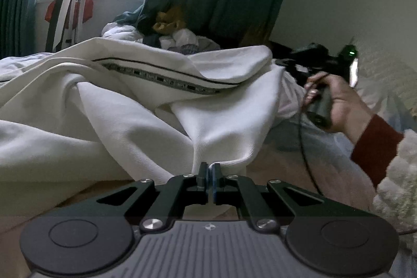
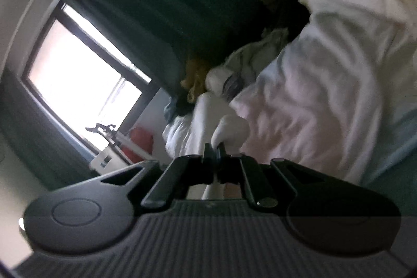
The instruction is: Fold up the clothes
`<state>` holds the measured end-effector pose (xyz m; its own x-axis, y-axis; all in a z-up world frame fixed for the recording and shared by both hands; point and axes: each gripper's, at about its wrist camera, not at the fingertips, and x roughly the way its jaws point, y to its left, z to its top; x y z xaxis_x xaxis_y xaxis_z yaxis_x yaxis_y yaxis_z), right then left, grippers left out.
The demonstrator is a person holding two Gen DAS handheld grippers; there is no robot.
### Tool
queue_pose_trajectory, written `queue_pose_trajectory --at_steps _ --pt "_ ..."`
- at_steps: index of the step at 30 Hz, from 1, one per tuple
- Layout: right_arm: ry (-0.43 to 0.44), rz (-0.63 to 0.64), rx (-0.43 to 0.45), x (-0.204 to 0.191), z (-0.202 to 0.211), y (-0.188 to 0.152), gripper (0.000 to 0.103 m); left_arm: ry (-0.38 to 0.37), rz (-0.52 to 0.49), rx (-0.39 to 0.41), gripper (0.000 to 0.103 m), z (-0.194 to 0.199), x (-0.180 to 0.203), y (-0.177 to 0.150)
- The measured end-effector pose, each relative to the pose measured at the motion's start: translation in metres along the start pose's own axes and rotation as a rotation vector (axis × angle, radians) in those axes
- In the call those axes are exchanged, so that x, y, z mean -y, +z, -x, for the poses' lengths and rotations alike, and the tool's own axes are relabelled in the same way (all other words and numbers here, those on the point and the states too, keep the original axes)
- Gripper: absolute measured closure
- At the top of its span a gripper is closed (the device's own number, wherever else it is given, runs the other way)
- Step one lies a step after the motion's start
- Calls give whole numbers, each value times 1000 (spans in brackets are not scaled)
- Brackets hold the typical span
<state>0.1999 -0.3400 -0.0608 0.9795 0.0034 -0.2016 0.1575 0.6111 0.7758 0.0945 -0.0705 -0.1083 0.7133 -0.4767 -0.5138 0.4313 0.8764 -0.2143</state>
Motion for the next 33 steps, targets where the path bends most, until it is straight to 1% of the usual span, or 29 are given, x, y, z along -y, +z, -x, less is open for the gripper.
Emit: queue_pose_trajectory --at_steps 2,5,7,9,10,12,13,14,16,17,18,19,21,22,23,24,25,26,28,29,30,31,33 --pt "-18 -2 28 5 21 9 98 -7 -3 8 100 1 1 1" --pt "-72 -18 74 16 49 17 98 -34 -8 31 99 5 2 3" --pt "-104 -46 99 30 73 27 98 -51 -11 47 97 7 3 4" --pt "-142 -40 138 39 98 36 98 -69 -14 62 97 10 4 5" --pt "-160 -35 172 45 115 41 98 -98 -6 87 98 16 5 6" --pt "-178 -37 232 59 148 50 98 -153 20 109 93 27 6 9" --pt "-208 -31 246 66 163 51 98 -179 33 115 87 31 7 11" --pt "-238 -29 255 74 177 52 98 -201 46 119 84 36 6 12" --pt "-291 -86 201 98 190 45 98 -234 72 120 82 43 5 13" --pt "-318 -134 162 111 191 39 98 -238 102 108 77 46 1 14" --pt "-354 -174 132 122 190 31 97 -239 142 92 73 49 -5 14" --pt "-386 -216 102 133 189 24 97 -239 182 76 67 52 -11 15" --pt "-392 -324 59 152 187 14 96 -210 302 58 61 59 -31 14" --pt "-413 -365 46 157 186 10 96 -192 364 48 56 64 -43 13" --pt "-421 -383 45 158 187 9 95 -170 440 34 50 69 -57 11" --pt "-430 -398 44 159 189 8 95 -146 522 18 48 75 -73 8" --pt "-433 -391 44 155 190 7 95 -128 608 8 46 79 -88 3" --pt "-439 -383 45 150 191 6 94 -111 694 2 40 82 -104 -3" --pt "-483 -355 42 140 194 6 93 -77 866 -11 31 89 -136 -15" --pt "-496 -359 35 137 197 6 89 -60 953 -17 26 93 -152 -21" --pt "-507 -363 28 134 200 6 77 -52 1042 -10 25 97 -168 -29" --pt "-508 -377 30 130 204 2 69 -51 1126 1 25 99 -180 -38" --pt "-499 -403 35 125 211 -5 36 -50 1280 23 25 99 -200 -54"
